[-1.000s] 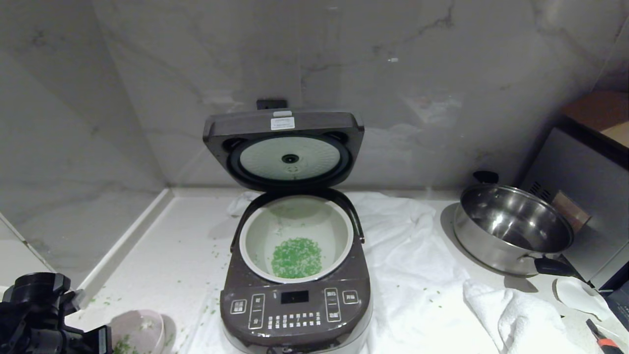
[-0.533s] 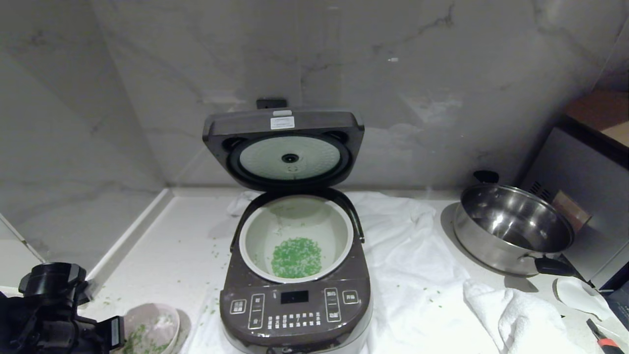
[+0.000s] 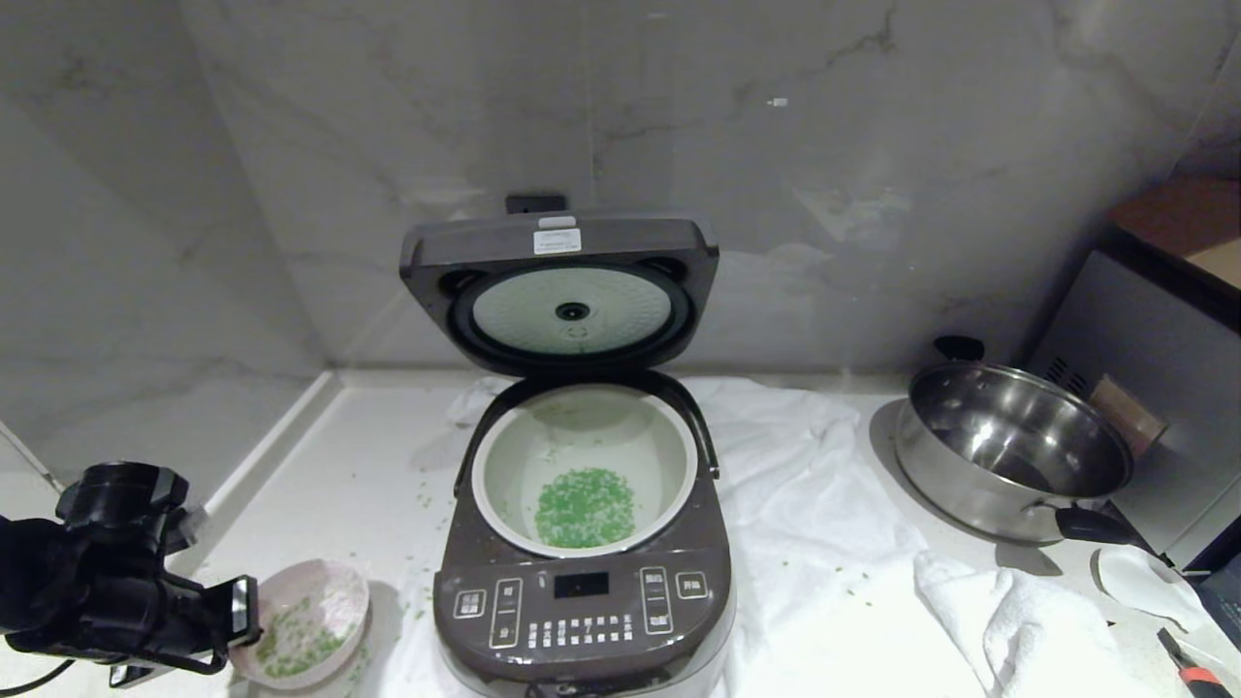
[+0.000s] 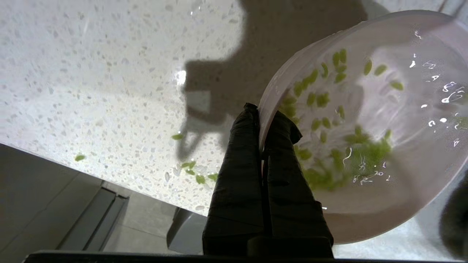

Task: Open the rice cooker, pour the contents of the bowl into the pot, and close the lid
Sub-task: Pour the water from the bowl into the rice cooker

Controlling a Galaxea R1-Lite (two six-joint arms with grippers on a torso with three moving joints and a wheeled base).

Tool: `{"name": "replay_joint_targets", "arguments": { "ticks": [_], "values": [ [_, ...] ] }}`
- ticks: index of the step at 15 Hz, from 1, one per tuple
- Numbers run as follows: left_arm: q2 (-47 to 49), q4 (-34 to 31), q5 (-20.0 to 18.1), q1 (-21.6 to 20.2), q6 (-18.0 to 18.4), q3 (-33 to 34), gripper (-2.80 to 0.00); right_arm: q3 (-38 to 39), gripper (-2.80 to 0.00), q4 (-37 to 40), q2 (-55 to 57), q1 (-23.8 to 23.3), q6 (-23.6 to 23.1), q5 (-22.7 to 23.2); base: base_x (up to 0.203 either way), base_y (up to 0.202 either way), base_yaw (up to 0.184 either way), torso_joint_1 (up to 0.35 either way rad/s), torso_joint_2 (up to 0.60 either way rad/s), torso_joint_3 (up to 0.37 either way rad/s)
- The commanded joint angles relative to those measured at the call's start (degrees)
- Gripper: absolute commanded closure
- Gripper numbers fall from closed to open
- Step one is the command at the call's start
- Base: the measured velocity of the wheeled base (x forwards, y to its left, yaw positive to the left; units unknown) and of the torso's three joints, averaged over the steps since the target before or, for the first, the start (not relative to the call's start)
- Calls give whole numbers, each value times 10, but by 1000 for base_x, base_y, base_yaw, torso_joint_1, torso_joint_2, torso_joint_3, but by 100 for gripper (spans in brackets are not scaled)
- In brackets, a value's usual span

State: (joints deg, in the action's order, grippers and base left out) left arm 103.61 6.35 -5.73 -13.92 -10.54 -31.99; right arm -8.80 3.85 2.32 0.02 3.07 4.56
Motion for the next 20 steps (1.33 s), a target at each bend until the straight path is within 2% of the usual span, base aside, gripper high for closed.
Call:
{"name": "replay_joint_targets", "arguments": {
  "ticks": [1, 7, 10, 15, 17, 20],
  "values": [
    [-8, -21, 0, 2, -1, -34, 0, -61, 0, 20, 78, 2, 26, 47, 0, 0, 0, 0, 0, 0],
    [-8, -77, 1, 16, -12, -96, 0, -240, 0, 26, 302, 3, 119, 173, 0, 0, 0, 0, 0, 0],
    [-13, -115, 1, 28, -26, -132, 0, -321, 0, 26, 447, 3, 150, 242, 0, 0, 0, 0, 0, 0],
    [-20, -160, 1, 49, -45, -179, 0, -493, 0, 26, 698, 20, 276, 367, 0, 0, 0, 0, 0, 0],
    [-24, -180, 0, 51, -46, -197, 0, -558, 0, 28, 771, 46, 315, 398, 0, 0, 0, 0, 0, 0],
    [-29, -182, 1, 56, -51, -200, 0, -608, 0, 36, 843, 105, 342, 411, 0, 0, 0, 0, 0, 0]
  ]
}}
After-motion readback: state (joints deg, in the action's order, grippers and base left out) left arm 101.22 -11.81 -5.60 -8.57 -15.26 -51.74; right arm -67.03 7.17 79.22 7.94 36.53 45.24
